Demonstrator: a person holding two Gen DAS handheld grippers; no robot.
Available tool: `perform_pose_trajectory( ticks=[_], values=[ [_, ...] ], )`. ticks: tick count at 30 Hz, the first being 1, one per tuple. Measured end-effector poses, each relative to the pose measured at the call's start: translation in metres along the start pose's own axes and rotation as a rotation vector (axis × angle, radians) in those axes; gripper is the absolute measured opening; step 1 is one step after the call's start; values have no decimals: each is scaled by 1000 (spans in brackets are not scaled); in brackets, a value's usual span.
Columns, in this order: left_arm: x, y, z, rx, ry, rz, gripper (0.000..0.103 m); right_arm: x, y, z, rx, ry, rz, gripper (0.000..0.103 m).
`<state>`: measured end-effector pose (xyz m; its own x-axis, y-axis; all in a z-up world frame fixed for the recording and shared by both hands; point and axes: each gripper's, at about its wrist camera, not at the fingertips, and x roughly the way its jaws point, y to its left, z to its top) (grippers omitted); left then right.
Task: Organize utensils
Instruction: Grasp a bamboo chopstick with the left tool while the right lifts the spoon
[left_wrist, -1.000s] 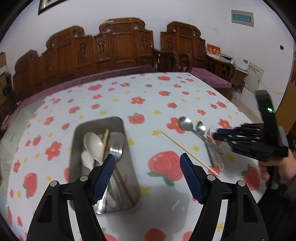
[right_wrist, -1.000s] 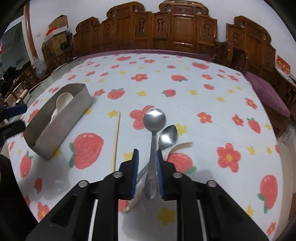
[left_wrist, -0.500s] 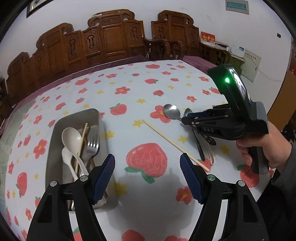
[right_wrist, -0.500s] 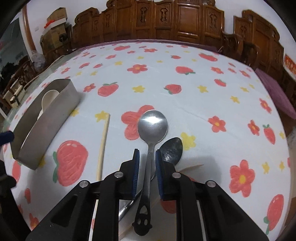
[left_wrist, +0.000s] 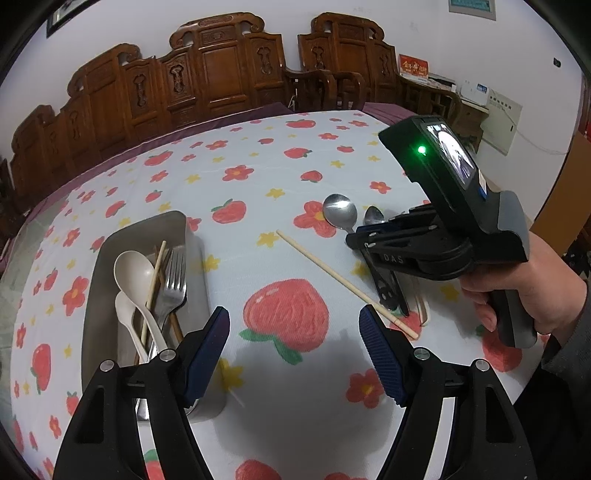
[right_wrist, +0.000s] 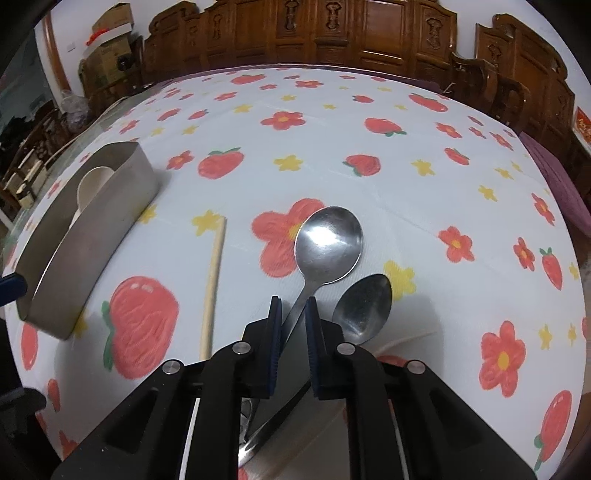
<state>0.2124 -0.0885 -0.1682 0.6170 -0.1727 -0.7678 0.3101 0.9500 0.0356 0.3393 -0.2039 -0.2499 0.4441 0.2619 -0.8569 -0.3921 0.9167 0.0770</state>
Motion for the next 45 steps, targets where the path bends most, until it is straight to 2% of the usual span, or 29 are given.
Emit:
perform_pose_trajectory(
  ticks=[9,17,24,33,38,40,41,42,43,45],
  values=[
    [3,-7,6,13,-1,12,70,-5,-9,-5,39,26,-12,7],
    [15,-15,14,5,13,0,70,-28,-18,-9,65,-42,10,7],
    [43,-23,19,1,58,7,70,-60,-33,-9,107,-130,55,7],
    [88,-36,29,-22,118,8,69,-72,-49,-19,114,-144,7,7],
    [107,-37,29,-59,158,-9,51,-72,-56,-23,129,-143,4,7],
    [107,-39,28,-48,144,3,46,-72,-56,-23,128,-144,6,7],
    [106,-39,28,-47,139,-3,39,-73,-55,-24,126,-144,7,7],
    [105,-38,27,-50,135,0,23,-72,-55,-24,121,-143,7,7],
    [104,-37,26,-56,135,3,15,-73,-53,-24,116,-143,6,7],
    [103,-34,26,-72,149,-4,9,-73,-50,-23,111,-143,8,7]
  ],
)
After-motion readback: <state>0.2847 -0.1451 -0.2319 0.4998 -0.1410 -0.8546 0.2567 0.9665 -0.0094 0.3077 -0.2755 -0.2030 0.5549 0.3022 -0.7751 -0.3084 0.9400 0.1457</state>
